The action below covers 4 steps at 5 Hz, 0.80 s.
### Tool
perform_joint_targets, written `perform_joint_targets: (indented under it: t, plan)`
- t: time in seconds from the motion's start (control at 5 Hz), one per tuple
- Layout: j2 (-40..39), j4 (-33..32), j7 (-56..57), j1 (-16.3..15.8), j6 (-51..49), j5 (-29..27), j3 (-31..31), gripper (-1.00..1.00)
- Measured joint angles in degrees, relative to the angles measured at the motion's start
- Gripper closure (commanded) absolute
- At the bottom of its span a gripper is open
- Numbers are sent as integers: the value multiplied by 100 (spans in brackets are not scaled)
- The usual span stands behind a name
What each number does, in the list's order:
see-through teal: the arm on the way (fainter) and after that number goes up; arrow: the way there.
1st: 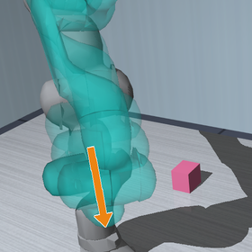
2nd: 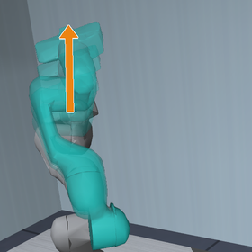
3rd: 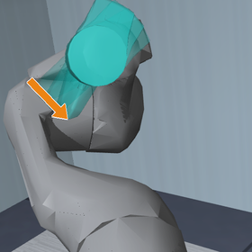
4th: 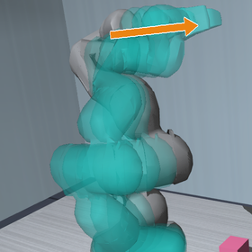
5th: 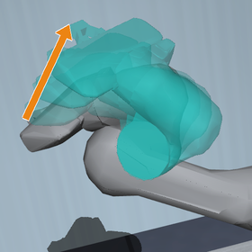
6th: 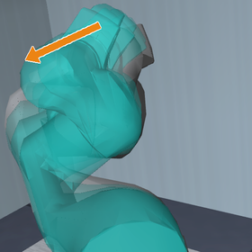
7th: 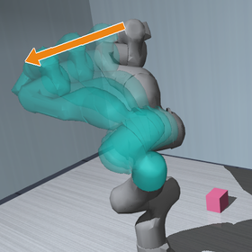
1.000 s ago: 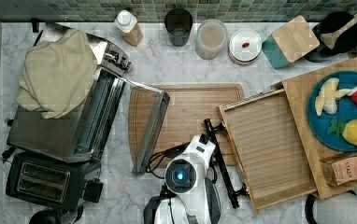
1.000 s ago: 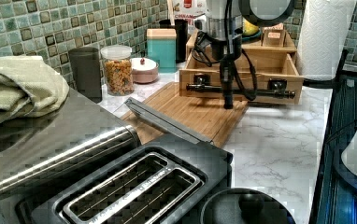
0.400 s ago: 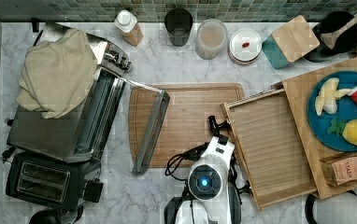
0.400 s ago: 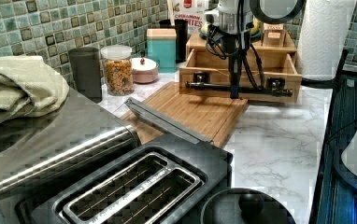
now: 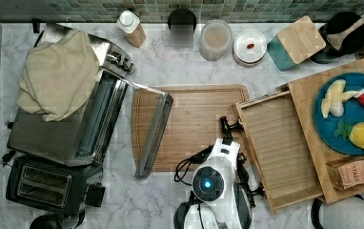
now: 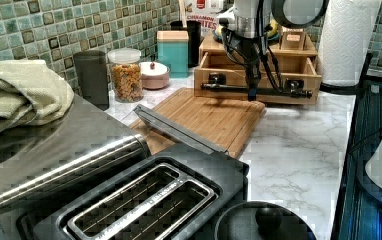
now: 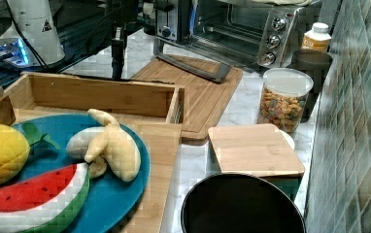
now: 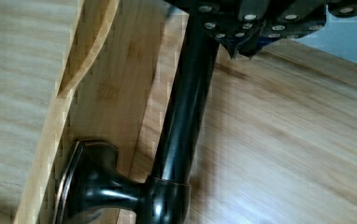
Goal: Close the drawer.
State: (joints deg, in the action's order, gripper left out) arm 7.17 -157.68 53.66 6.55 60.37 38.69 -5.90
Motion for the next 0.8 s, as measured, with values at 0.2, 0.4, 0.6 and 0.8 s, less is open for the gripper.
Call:
perform_joint_targets:
  t: [0.2,0.4,0.6,0.8]
  plan:
    - [-259,246,-560,359,90,484,-11,100]
    - [-649,638,-601,624,218,506,-159,100]
    - [-1012,1041,-283,875,526,509,-487,100]
    - [-1354,1455,336,1053,655,229,-679,100]
